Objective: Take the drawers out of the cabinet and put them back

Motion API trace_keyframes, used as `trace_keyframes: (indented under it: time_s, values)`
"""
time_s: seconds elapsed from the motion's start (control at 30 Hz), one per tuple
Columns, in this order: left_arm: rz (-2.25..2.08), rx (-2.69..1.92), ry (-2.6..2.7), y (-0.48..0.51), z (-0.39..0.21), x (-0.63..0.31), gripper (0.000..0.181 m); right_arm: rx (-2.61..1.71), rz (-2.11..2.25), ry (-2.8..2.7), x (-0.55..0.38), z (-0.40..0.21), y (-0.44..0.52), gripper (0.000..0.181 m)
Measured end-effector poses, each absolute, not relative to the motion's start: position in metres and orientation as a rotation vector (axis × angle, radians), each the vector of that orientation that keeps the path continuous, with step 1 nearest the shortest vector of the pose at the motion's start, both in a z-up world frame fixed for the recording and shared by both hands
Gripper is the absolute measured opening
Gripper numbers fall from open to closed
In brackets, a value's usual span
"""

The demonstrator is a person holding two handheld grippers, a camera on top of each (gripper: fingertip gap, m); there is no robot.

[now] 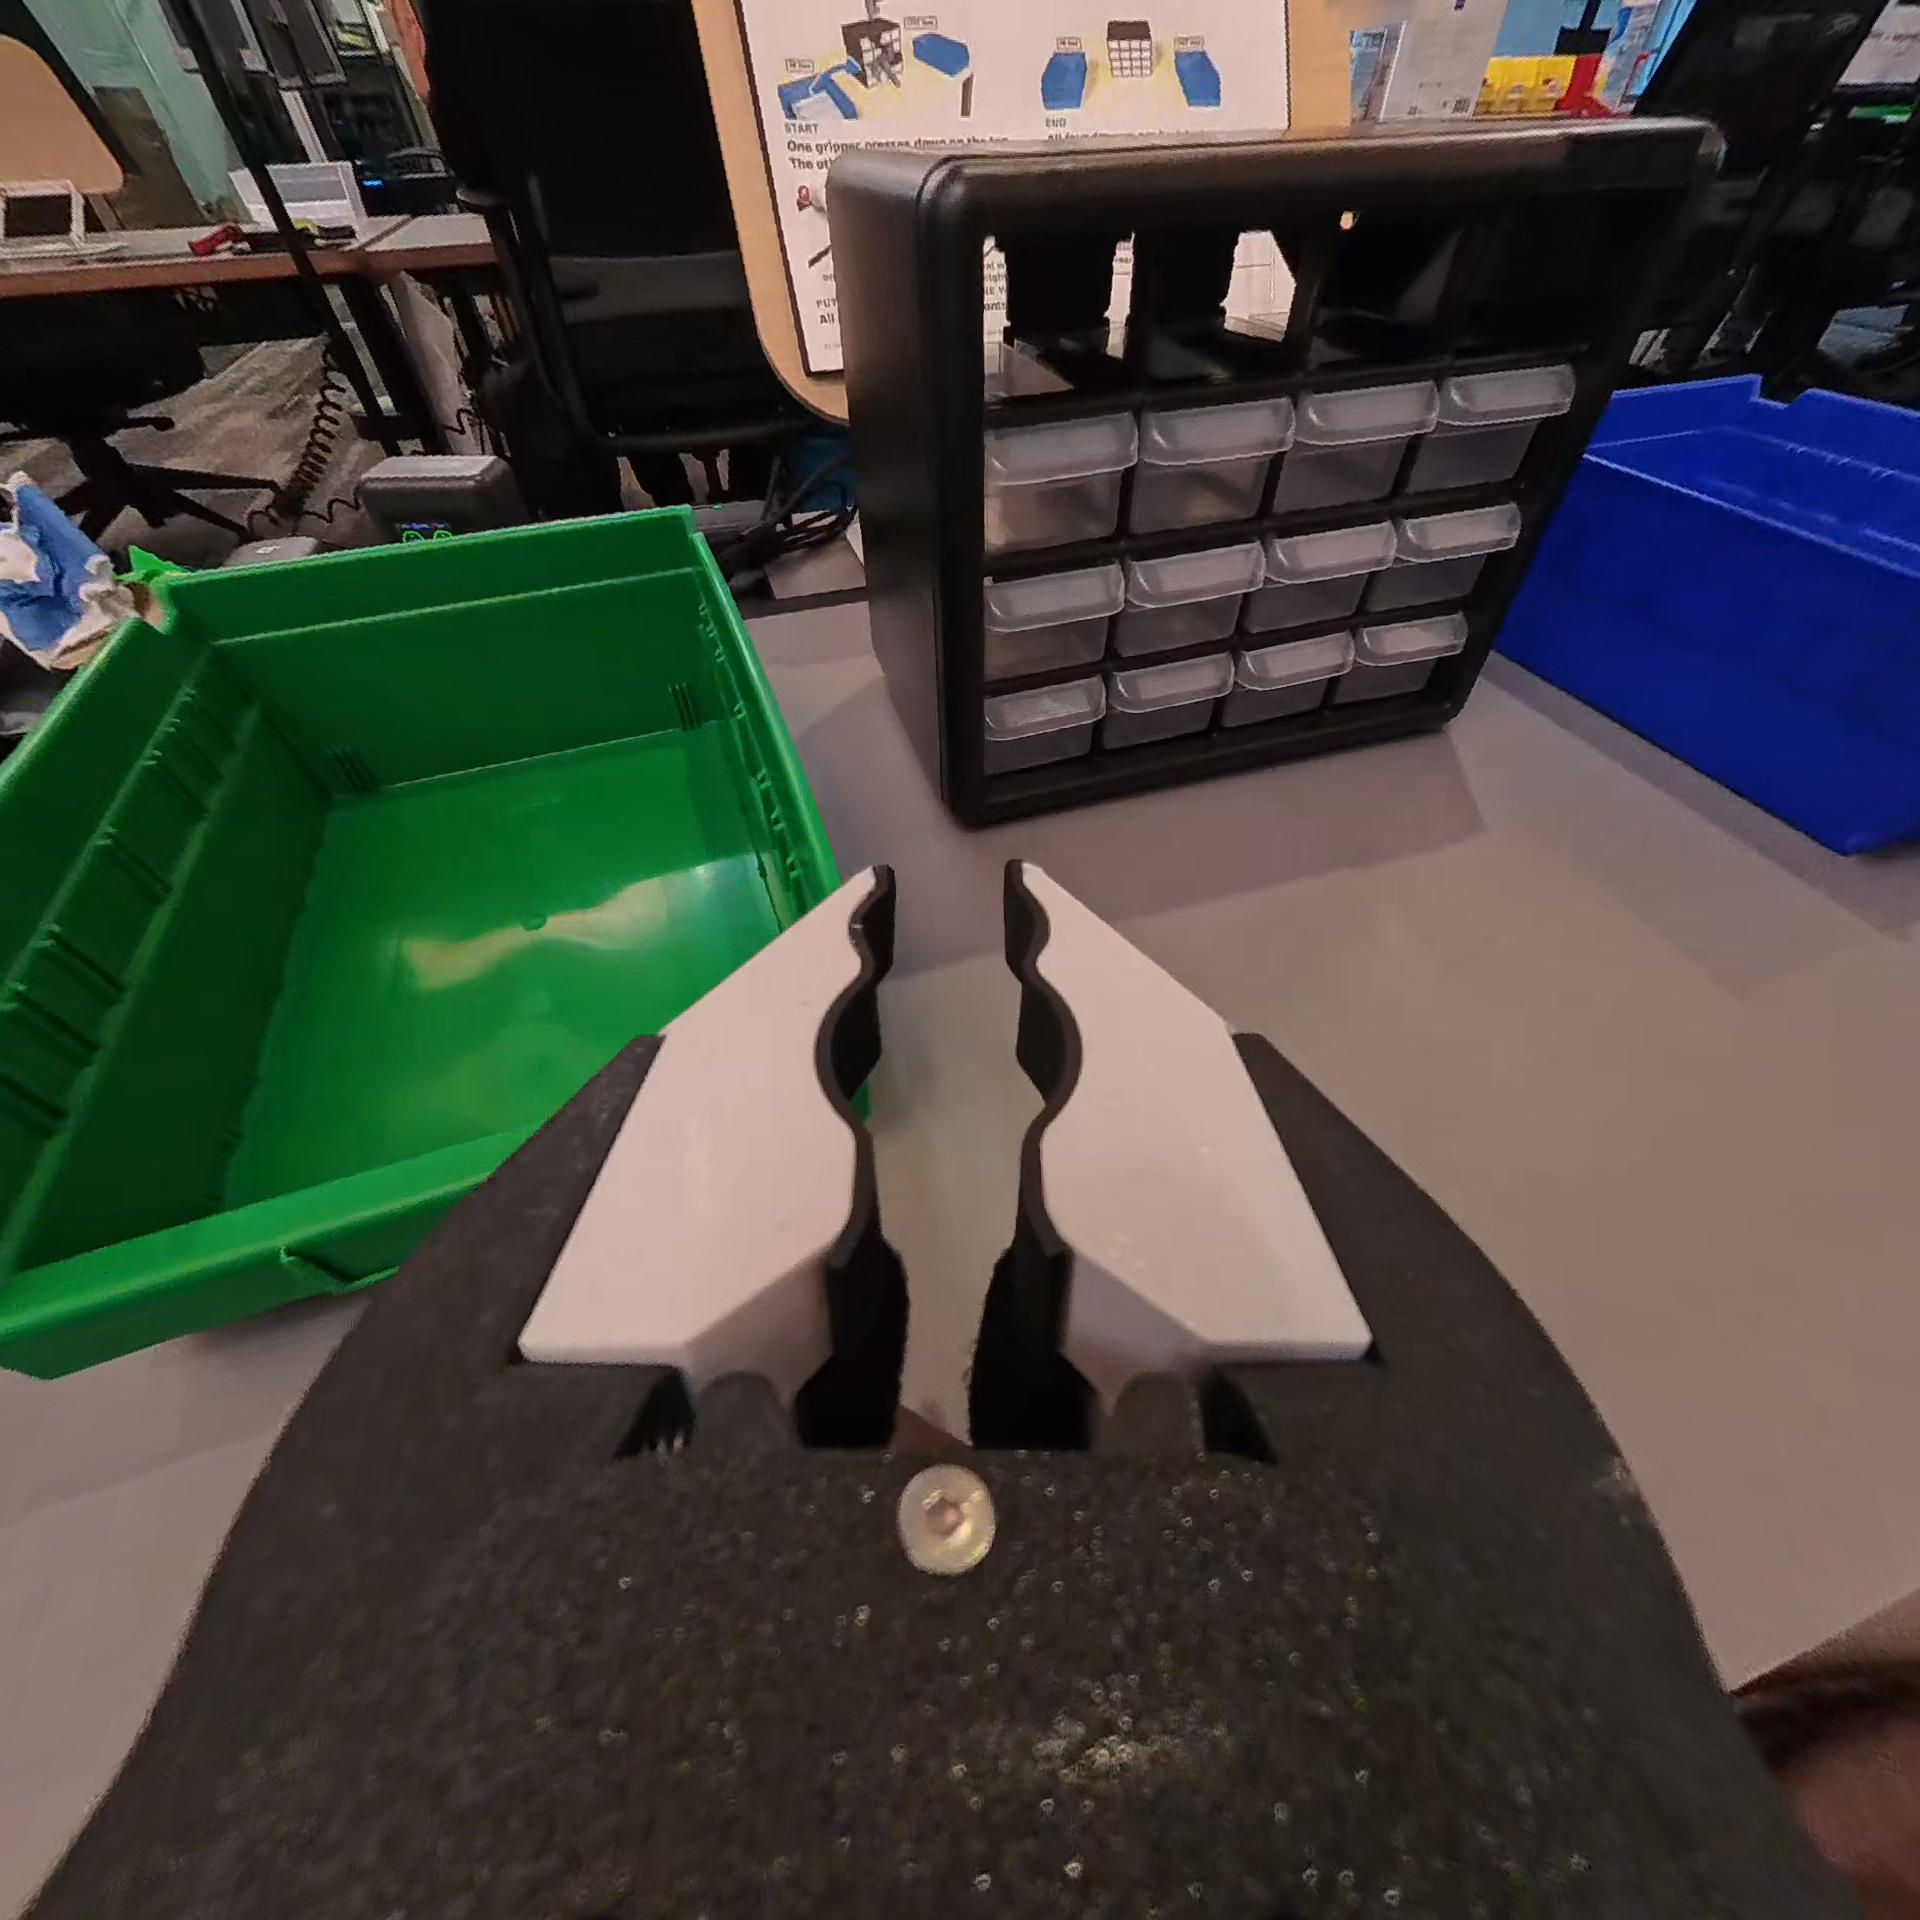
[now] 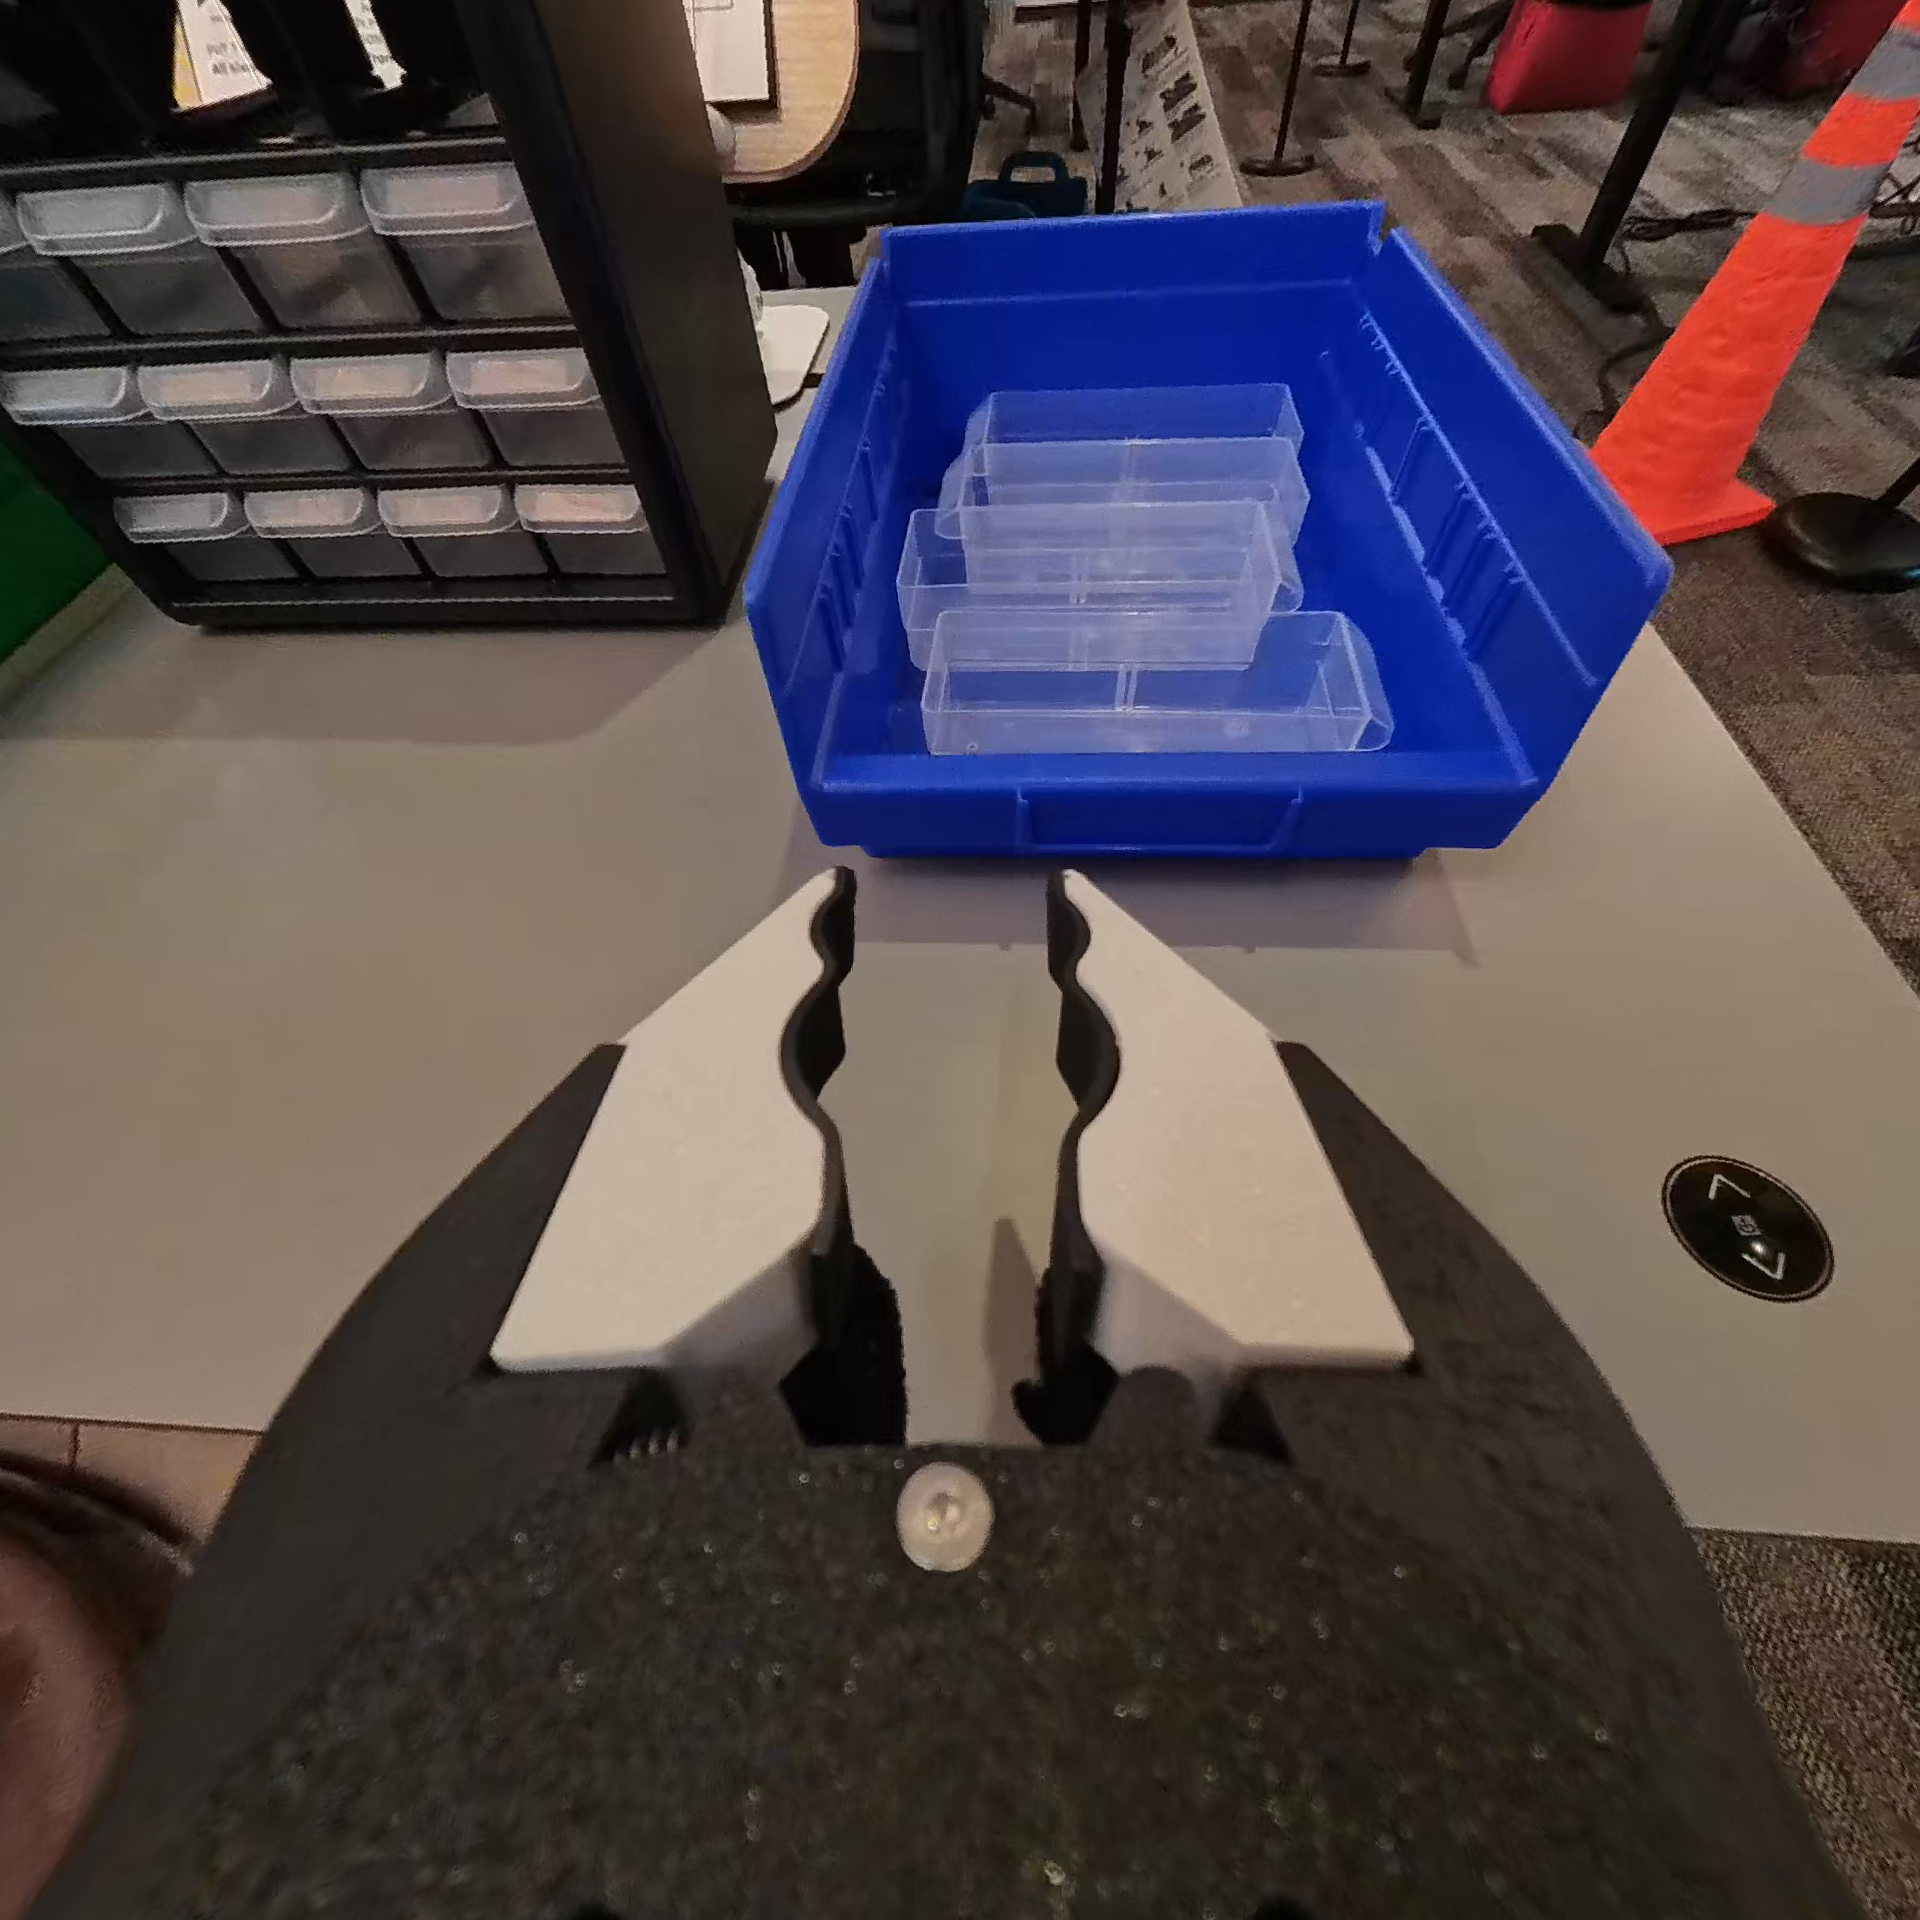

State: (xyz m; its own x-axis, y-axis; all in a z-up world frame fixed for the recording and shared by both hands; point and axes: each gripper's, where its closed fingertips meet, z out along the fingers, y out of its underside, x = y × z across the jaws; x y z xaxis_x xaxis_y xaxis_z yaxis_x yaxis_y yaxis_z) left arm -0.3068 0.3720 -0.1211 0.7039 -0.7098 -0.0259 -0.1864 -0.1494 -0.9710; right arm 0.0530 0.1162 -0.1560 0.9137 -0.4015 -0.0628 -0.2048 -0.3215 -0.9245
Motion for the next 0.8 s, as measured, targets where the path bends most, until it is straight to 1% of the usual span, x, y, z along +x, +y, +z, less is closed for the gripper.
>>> trace_keyframes:
  time_s: [0.23, 0.3, 0.37, 0.4, 0.53, 0.6, 0.7, 0.8]
  values:
    - [-0.565, -1.615, 0.822, 0.358, -0.119, -0.291, 0.022, -1.871, -0.178, 0.462, 0.053, -0.15, 0.116, 0.033]
    - [-0.582, -1.575, 0.922, 0.343, -0.125, -0.271, 0.022, -1.872, -0.174, 0.473, 0.054, -0.152, 0.117, 0.032]
    - [-0.651, -1.553, 1.069, 0.317, -0.135, -0.242, 0.015, -1.867, -0.183, 0.48, 0.056, -0.151, 0.115, 0.032]
    - [-0.71, -1.564, 1.128, 0.302, -0.14, -0.226, 0.015, -1.862, -0.191, 0.486, 0.058, -0.15, 0.114, 0.032]
    - [-0.914, -1.58, 1.289, 0.25, -0.146, -0.16, 0.028, -1.84, -0.193, 0.519, 0.063, -0.147, 0.109, 0.03]
    - [-0.897, -1.6, 1.366, 0.235, -0.15, -0.122, 0.042, -1.825, -0.196, 0.537, 0.067, -0.145, 0.106, 0.029]
    - [-0.849, -1.57, 1.388, 0.22, -0.146, -0.055, 0.05, -1.809, -0.193, 0.561, 0.071, -0.144, 0.101, 0.029]
    - [-0.814, -1.613, 1.364, 0.209, -0.153, 0.009, 0.064, -1.797, -0.174, 0.581, 0.073, -0.144, 0.098, 0.029]
